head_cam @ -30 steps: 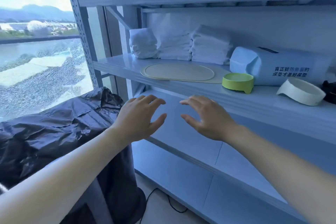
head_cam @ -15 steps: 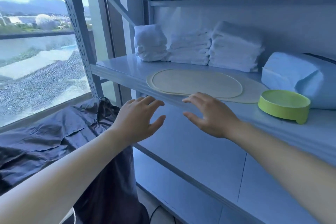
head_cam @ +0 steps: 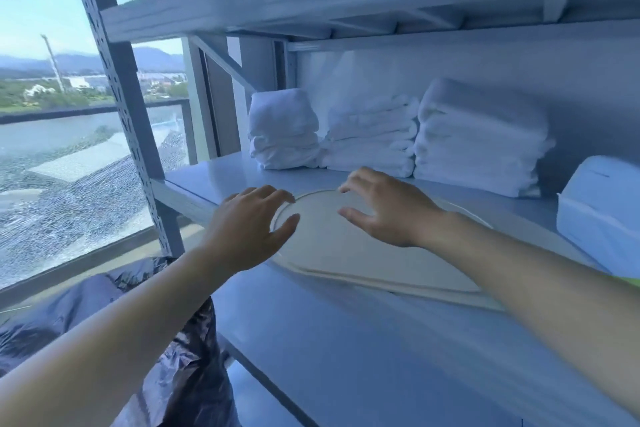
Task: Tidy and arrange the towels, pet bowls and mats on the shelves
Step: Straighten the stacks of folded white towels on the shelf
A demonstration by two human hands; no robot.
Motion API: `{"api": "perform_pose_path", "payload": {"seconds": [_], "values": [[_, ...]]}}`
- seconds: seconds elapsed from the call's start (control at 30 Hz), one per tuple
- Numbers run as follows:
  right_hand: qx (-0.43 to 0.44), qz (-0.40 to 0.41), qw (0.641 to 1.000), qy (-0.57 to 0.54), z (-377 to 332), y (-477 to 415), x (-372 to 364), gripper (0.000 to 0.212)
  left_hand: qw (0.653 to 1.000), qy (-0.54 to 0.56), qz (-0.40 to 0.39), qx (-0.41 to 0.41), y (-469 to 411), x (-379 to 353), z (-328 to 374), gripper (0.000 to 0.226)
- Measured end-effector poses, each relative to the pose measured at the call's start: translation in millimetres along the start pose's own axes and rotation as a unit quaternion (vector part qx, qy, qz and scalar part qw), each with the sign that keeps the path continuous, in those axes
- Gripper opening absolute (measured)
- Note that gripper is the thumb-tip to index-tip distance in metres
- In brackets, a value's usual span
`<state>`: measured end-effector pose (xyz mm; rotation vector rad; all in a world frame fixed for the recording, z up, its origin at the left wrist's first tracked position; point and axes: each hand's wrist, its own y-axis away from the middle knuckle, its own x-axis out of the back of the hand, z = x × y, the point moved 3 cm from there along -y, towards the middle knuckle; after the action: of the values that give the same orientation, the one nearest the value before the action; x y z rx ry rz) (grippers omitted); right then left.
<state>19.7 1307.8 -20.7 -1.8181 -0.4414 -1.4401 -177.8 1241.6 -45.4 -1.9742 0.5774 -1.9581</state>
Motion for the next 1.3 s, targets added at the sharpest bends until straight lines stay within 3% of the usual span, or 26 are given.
{"api": "perform_pose_path", "payload": {"seconds": [0.4,0.6,1.3], "values": [[0.047,-0.033,0.998,-0.016,30.6,-65.4,-39.8,0.042,0.999,0.004,-0.008,0.049,-43.0,-42.8,-18.5,0.048],[0.025,-0.054,0.998,-0.025,42.2,-78.6,-71.2,0.043,0.998,0.026,-0.035,0.056,-52.9,-68.0,-24.7,0.034],[-0.062,-0.022,0.993,-0.093,65.1,-173.6,-126.5,0.038,0.993,0.085,-0.054,0.067,-141.5,-123.1,-107.4,0.03]]}}
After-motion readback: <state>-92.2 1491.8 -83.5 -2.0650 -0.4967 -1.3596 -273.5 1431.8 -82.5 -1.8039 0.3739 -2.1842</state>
